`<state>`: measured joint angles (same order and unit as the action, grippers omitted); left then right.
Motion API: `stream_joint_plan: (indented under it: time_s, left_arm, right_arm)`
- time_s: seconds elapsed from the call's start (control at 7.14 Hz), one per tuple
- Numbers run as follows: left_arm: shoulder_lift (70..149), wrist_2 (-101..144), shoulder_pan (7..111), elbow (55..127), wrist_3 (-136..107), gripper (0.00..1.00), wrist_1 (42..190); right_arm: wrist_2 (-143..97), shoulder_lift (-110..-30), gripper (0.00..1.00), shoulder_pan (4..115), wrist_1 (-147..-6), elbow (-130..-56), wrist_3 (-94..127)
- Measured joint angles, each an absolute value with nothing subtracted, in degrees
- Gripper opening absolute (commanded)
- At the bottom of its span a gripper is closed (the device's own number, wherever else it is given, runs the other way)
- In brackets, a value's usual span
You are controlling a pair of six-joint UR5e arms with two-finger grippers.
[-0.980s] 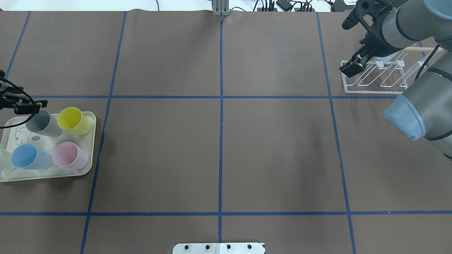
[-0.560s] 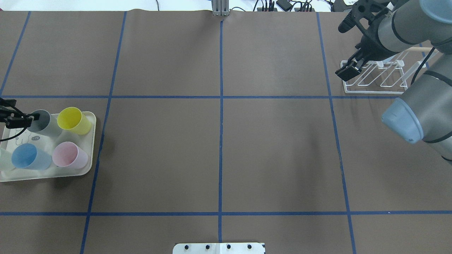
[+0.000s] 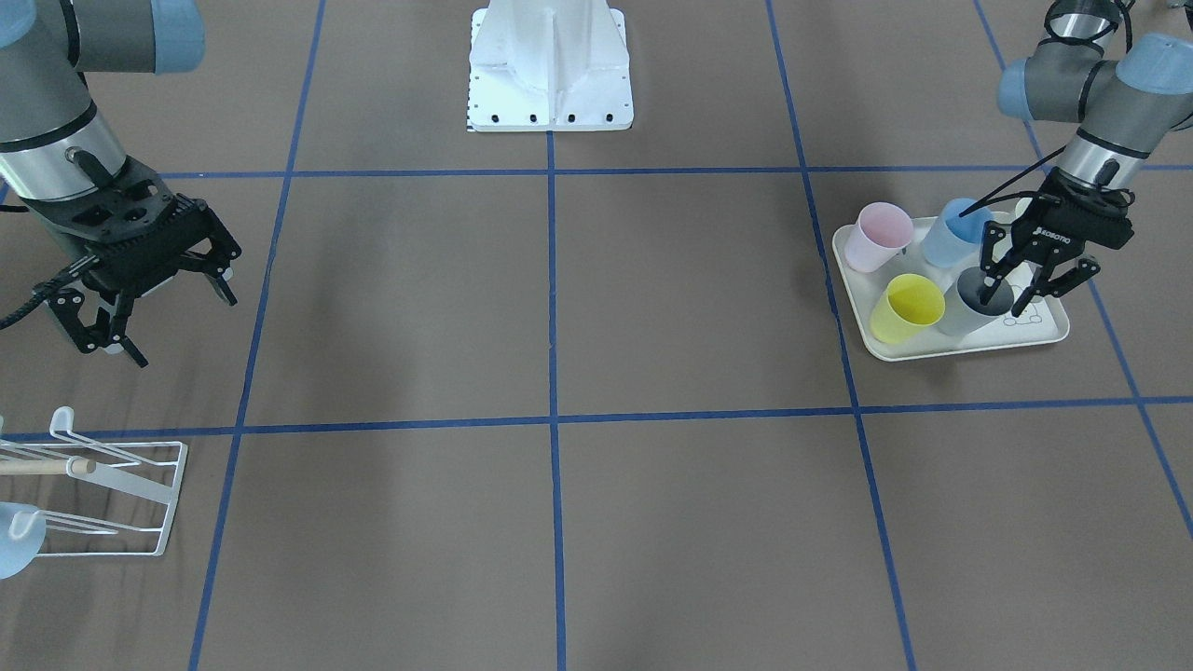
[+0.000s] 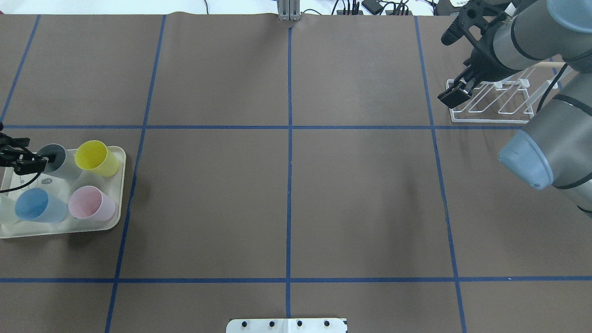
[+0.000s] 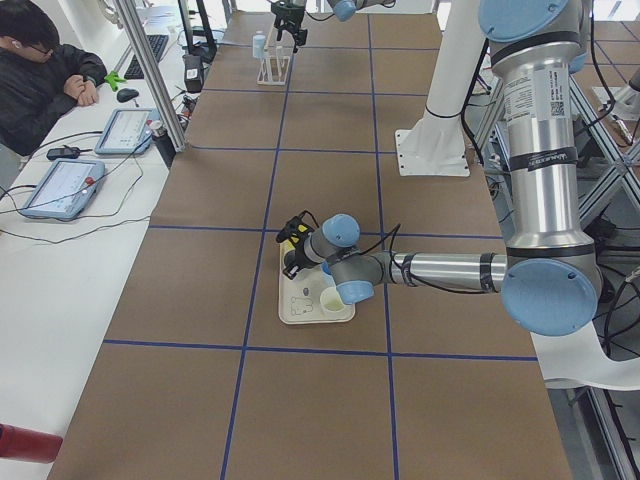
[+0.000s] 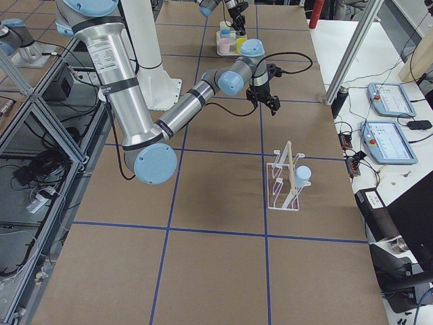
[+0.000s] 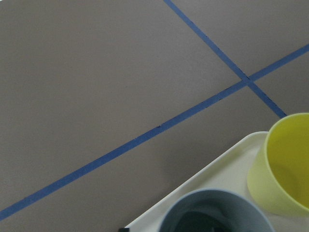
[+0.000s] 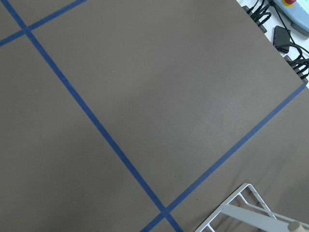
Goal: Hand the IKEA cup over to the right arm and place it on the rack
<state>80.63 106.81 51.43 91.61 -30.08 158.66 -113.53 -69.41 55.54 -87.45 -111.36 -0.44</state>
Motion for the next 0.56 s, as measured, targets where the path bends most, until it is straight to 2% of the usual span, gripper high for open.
stream_joint_plan:
  time_s: [0.56]
  left_arm:
    - [81.8, 108.0, 54.6, 91.9, -24.2, 0.0, 157.0]
  right_arm:
    - [-113.5, -69.1, 0.99, 55.1, -87.5, -111.3, -0.6]
